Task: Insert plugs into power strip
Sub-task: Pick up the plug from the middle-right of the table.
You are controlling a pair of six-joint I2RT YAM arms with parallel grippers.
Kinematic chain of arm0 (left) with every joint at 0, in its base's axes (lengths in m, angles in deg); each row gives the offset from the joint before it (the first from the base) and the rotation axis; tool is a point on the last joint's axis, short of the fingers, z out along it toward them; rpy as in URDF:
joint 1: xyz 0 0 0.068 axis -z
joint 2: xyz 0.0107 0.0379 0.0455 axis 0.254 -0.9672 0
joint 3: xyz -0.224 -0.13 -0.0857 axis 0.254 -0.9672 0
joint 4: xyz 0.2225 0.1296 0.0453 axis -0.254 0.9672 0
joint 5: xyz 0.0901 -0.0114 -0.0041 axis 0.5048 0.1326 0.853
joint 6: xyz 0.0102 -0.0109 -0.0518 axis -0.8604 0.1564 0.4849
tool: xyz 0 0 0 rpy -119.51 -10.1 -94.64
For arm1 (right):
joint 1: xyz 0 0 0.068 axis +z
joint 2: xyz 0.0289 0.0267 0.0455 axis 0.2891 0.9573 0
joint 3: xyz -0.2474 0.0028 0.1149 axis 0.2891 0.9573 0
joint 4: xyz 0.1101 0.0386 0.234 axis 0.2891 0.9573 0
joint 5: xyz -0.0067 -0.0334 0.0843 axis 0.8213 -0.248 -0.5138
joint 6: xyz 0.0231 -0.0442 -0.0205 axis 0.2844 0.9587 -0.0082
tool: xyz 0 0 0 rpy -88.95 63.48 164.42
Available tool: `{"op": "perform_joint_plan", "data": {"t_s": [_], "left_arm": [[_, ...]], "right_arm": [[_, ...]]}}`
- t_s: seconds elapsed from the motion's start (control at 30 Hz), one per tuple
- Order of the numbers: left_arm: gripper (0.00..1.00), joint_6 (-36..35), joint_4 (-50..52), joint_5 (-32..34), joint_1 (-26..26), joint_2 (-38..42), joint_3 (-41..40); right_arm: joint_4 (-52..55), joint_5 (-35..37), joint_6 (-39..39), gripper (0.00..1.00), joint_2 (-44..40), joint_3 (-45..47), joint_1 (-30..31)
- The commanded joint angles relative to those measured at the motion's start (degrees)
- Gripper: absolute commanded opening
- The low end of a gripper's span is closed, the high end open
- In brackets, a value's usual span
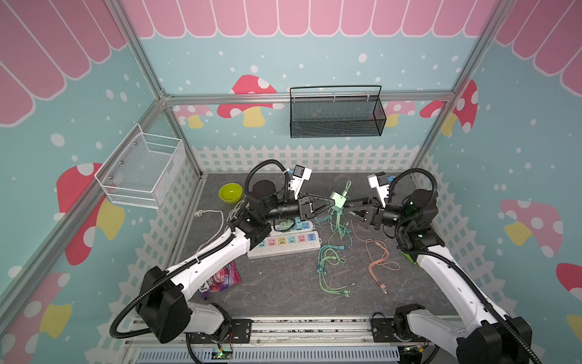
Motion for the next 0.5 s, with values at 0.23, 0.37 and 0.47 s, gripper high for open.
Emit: {"op": "perform_joint_plan", "data": {"t_s": [0.23, 0.37, 0.47], "left_arm": [[0.0, 5.5, -8.7, -4.1, -0.3, -1.3, -1.5], [0.0, 4.8, -7.5, -4.2, -0.2, -1.3, -1.5], [0.0, 4.5, -6.9, -4.3, -0.3, -1.3, -1.7]], "right_arm": [[-5.7, -3.2, -3.1, 0.56, 0.6, -2.8, 0.4], [-5.8, -2.8, -2.9, 0.53, 1.1, -3.8, 0.7], [-5.7, -2.4, -3.0, 0.51, 1.8, -4.6, 0.7]]}}
